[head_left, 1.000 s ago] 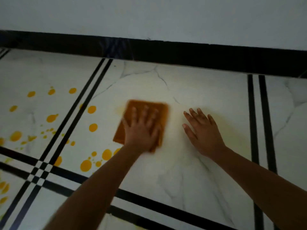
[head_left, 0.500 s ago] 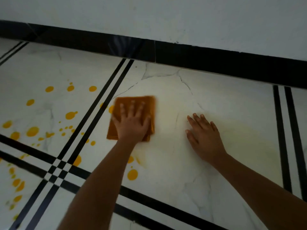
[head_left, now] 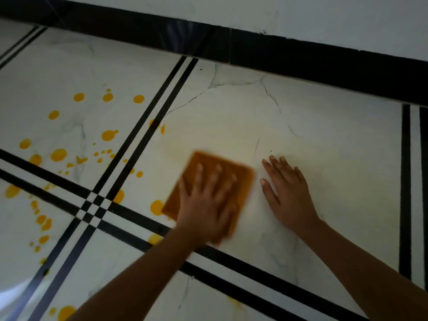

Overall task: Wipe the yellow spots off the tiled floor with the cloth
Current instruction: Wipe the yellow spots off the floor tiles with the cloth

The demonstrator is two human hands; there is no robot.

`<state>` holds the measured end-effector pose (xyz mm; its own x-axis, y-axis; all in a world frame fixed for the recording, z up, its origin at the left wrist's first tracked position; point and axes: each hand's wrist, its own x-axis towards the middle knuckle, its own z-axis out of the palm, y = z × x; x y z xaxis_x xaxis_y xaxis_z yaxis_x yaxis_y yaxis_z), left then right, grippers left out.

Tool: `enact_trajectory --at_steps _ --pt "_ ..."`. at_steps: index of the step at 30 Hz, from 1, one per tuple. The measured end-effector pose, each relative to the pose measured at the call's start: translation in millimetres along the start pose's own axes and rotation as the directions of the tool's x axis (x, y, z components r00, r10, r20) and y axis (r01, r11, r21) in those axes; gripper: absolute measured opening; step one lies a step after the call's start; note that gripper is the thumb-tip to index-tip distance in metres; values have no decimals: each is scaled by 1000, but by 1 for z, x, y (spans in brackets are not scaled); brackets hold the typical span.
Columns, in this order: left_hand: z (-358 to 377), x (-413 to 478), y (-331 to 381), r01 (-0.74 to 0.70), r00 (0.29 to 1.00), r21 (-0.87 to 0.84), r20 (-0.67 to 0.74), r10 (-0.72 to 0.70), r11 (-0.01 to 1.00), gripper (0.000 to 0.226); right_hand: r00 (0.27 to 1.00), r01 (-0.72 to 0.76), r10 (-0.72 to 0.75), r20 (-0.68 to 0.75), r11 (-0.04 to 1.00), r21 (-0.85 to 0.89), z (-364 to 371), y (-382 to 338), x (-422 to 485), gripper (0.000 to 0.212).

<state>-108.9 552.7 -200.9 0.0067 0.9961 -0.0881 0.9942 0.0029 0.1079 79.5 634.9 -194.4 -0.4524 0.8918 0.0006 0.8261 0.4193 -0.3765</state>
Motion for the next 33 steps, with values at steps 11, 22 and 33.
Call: enact_trajectory --at_steps 11,22,33 --pt "-3 5 -22 99 995 -136 4 -100 986 63 997 -70 64 39 982 177 -10 -33 4 50" --pt "-36 -35 -43 338 854 -604 -124 -505 722 61 842 -539 419 339 639 549 3 -135 42 23" --pt "-36 -95 -61 449 665 -695 -161 -730 562 60 965 -39 -106 241 848 529 -65 -184 25 26"
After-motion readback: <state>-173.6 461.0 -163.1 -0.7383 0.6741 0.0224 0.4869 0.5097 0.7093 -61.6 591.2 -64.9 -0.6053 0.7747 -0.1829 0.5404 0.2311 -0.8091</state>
